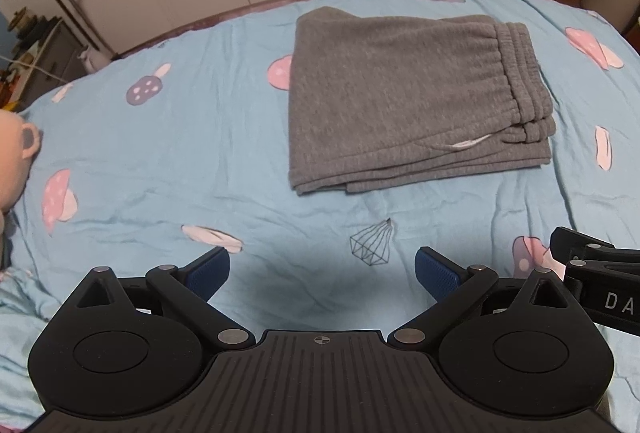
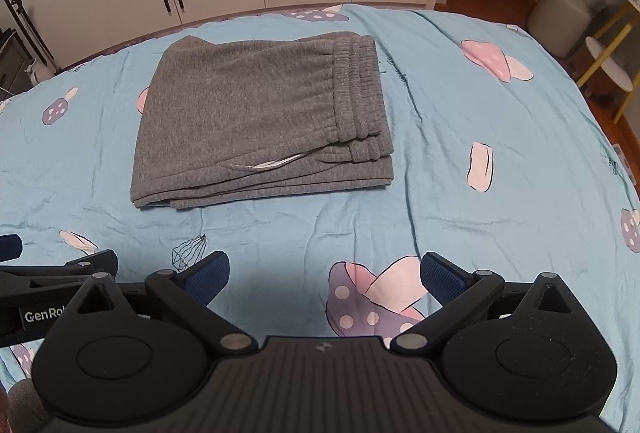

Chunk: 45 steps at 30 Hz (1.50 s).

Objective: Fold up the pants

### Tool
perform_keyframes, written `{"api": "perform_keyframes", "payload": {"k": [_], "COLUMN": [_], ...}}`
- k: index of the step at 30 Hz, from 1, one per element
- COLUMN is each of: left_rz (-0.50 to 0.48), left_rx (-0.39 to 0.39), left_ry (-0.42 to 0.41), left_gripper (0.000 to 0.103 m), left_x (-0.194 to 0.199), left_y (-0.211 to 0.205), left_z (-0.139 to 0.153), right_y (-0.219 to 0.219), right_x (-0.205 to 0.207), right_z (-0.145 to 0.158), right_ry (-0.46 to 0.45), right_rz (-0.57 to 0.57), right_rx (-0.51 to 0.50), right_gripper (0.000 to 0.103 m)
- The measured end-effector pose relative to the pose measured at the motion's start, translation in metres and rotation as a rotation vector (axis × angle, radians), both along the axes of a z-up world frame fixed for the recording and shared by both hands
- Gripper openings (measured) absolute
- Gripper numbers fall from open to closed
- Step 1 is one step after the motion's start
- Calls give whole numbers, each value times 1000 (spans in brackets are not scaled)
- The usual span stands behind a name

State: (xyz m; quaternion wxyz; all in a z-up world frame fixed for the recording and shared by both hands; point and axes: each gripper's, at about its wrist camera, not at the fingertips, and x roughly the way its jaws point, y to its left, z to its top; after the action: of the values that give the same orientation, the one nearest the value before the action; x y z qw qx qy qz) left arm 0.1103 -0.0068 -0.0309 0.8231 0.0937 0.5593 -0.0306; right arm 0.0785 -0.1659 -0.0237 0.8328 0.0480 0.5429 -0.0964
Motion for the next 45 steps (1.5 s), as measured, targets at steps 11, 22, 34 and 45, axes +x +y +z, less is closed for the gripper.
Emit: {"api": "perform_keyframes", "payload": {"k": [11,22,34,45], "left_rz": [0,-2,-4,-1], "left_rx": [2,2,-11,-13], "left_ry": [6,13,21,23], "left_gripper": [102,102,102,102], "left_x": [0,-1,-2,-1], "left_y": [0,-2,-1,0], "left_z": [-2,-4,-6,-7], "right_y": [-1,-3,-4,-5], "right_x": [-1,-3,-5,-6], "right_z": [0,-1,-3,-5], "right_ry": [-2,-2,-1,-4], "right_rz": [-3,-12,-19,-25], "right_rx": [4,9,16,20], "right_gripper": [102,102,102,102]}}
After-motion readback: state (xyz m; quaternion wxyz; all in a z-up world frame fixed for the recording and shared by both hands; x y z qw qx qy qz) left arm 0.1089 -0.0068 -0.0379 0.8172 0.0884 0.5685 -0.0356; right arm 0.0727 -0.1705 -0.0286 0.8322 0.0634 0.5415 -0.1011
